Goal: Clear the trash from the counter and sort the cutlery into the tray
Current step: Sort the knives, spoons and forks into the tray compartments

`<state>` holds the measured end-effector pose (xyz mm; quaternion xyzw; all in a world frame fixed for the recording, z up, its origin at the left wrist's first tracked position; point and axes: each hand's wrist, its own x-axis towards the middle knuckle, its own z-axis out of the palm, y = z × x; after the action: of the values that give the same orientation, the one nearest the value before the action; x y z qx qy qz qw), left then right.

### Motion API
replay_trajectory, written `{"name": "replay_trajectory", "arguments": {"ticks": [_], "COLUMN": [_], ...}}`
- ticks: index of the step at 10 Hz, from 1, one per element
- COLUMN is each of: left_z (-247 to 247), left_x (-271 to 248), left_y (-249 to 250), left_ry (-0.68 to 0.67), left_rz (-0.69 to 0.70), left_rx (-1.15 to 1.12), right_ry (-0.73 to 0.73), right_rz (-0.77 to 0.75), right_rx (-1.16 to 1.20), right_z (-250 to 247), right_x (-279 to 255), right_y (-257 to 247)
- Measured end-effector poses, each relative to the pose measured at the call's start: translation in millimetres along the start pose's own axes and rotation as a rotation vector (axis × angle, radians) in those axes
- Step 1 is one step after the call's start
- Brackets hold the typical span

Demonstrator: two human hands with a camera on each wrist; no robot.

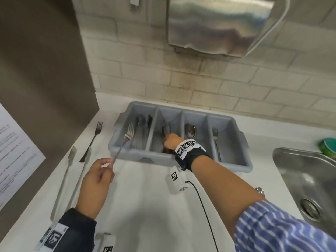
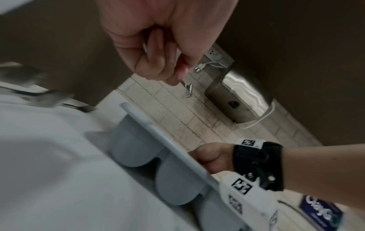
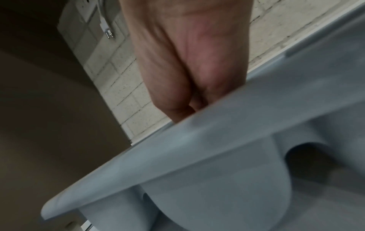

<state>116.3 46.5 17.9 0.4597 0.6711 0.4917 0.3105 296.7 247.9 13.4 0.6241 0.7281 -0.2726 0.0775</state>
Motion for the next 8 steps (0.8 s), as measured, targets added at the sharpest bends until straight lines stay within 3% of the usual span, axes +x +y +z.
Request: {"name": "replay_trajectory", "arguments": {"ticks": [1, 3, 4, 5, 6, 7, 8], "left_z": [27.9, 140.5, 221.3, 289.6, 330.8, 352.0, 373.4], "left_x": [10.1, 31.5, 34.3, 31.0, 33.4, 35.0, 36.9], "left_y": [32.4, 104.2, 133.0, 152.7, 153.5, 144.2, 131.5], "left_ry": [-0.069, -0.298, -0.505, -0.693, -0.729, -0.713, -0.879], "left_rz": [0.061, 0.124, 0.051, -0.036, -0.049, -0.136, 0.153], "left_rx": [-0.111, -0.214, -0.032, 0.112, 0.325, 0.456, 0.965], "right_ry": [0.0, 0.304, 0.535, 0.65, 0.588, 0.527, 0.459], "right_rz": [-0.107, -0.289, -0.094, 0.182, 0.355, 0.415, 0.465], "right_rx": [0.027, 0.938, 0.989, 0.84, 0.724, 0.642, 0.495], "right_z": [-9.7, -24.4, -7.0, 26.3, 51.7, 64.2, 71.4], "right_x": [-14.4, -102.0, -154.7, -192.3, -212.1, -225.1, -226.8], "right_y": [12.5, 93.2, 170.4, 242.7, 286.6, 306.3, 317.7]}}
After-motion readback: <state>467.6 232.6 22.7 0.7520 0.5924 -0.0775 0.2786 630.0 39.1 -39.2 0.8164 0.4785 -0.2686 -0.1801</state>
